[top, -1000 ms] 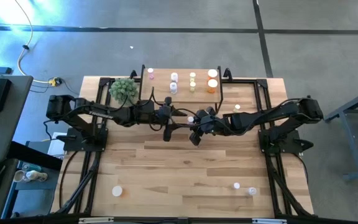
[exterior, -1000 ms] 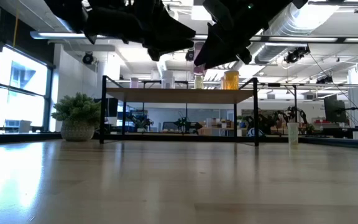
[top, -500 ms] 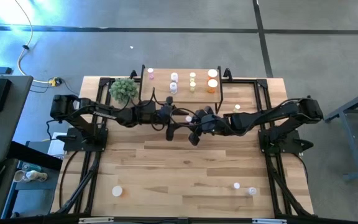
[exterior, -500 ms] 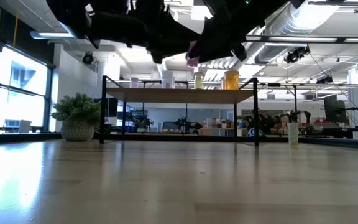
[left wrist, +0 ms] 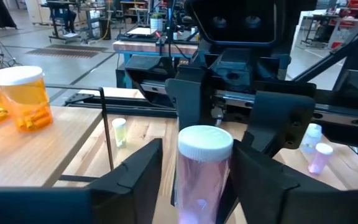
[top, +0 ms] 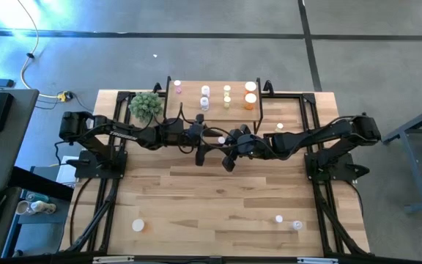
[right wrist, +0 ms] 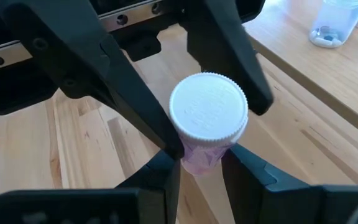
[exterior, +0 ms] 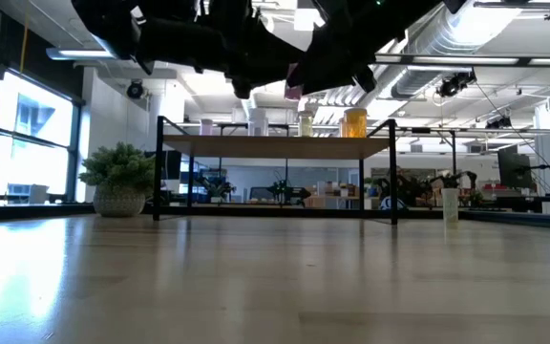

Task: Pick and place medicine bottles onto shelf by color
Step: Put the top pink bottle on the shelf aligned with the other pink pill bottle

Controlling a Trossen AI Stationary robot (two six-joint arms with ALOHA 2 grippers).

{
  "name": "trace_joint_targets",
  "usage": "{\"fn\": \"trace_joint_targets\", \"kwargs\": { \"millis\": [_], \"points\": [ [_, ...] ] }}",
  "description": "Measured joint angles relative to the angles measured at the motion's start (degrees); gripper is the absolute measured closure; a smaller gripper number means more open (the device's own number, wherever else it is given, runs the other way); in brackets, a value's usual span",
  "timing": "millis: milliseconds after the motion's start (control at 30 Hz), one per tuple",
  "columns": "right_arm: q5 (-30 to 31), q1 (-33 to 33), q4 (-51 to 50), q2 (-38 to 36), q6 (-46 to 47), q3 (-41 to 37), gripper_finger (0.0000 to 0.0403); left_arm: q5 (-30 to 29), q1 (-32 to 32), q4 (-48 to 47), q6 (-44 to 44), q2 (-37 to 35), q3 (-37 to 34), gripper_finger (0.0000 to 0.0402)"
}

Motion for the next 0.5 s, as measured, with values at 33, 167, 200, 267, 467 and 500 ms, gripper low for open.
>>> {"fn": "trace_joint_targets", "kwargs": {
  "millis": [33,167,200,267,467,500],
  "points": [
    [0.0,0.0,0.0,0.0,0.01,0.0,0.0312,0.33,0.01,0.0,0.0,0.0,0.0,0.0243],
    [-0.02,0.0,0.0,0.0,0.02,0.0,0.0312,0.74,-0.01,0.02,0.29,0.0,0.0,0.0276],
    [-0.02,0.0,0.0,0.0,0.0,0.0,0.0312,0.76,-0.01,0.02,0.74,0.0,0.0,0.0282],
    [-0.03,0.0,0.0,0.0,0.04,0.0,0.0312,0.74,-0.01,0.0,1.35,0.0,0.0,0.0294],
    [-1.39,-0.02,-0.04,-0.02,0.84,0.0,0.0312,0.81,-0.03,-0.11,1.49,0.0,-0.04,0.0302],
    [-1.46,-0.02,-0.04,-0.02,1.07,0.0,0.0312,0.81,-0.03,-0.11,1.48,0.0,-0.04,0.0302]
  ]
}}
